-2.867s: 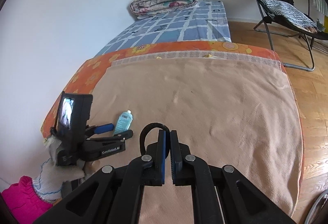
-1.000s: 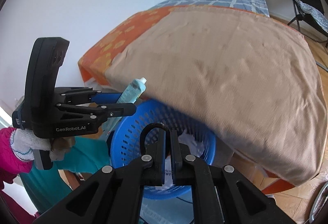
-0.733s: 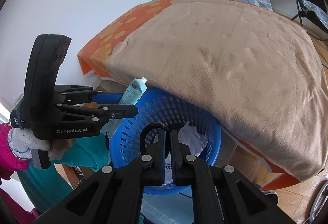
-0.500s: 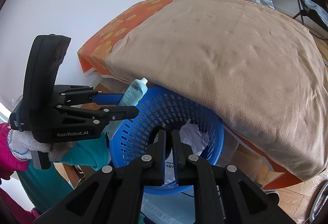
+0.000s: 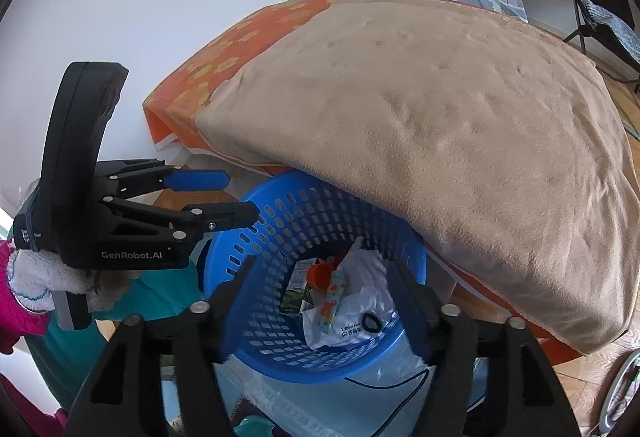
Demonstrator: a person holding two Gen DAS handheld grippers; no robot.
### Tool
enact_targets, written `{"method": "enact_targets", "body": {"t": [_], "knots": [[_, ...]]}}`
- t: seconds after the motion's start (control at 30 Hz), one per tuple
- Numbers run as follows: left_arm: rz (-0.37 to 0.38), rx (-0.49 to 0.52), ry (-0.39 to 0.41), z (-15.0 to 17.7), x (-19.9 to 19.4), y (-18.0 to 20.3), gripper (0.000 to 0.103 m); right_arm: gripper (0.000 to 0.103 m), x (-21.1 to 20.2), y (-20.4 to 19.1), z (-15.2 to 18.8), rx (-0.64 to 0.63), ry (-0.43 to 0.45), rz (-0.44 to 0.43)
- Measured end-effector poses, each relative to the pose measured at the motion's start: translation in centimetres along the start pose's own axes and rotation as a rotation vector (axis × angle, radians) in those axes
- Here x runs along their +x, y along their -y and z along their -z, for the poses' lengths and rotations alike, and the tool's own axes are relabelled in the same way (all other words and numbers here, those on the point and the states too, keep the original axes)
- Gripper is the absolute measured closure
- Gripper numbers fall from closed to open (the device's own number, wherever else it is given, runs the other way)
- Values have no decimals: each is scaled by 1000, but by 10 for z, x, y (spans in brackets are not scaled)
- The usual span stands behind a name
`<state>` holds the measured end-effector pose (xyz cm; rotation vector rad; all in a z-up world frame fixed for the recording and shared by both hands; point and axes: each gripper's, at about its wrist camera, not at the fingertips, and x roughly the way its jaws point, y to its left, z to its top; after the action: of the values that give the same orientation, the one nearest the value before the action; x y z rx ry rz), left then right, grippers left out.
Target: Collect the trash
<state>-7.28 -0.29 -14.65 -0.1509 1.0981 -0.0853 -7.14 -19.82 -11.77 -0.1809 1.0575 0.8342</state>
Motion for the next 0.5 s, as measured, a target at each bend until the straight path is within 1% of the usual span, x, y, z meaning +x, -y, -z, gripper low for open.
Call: {"method": "enact_targets", "body": {"t": [0.03, 0.1, 0.17, 0.4, 0.47, 0.5], "knots": [[-4, -4, 6, 0, -1, -1, 33, 28, -1, 0, 0, -2, 4, 7], [-8, -9, 15, -1, -3, -2, 33, 22, -2, 1, 0, -2, 11, 17], [-15, -15, 21, -3, -5, -4, 33, 19, -4, 2, -2, 5, 18, 23], [-10, -44, 61, -18, -19, -9, 31, 17, -14, 7, -10, 29, 56, 66], [-3, -48, 77, -25, -26, -8, 27, 16, -20, 8, -15, 35, 72, 85], [-1, -48, 94, -30, -31, -8, 26, 14, -22, 9, -17, 38, 80, 92]]}}
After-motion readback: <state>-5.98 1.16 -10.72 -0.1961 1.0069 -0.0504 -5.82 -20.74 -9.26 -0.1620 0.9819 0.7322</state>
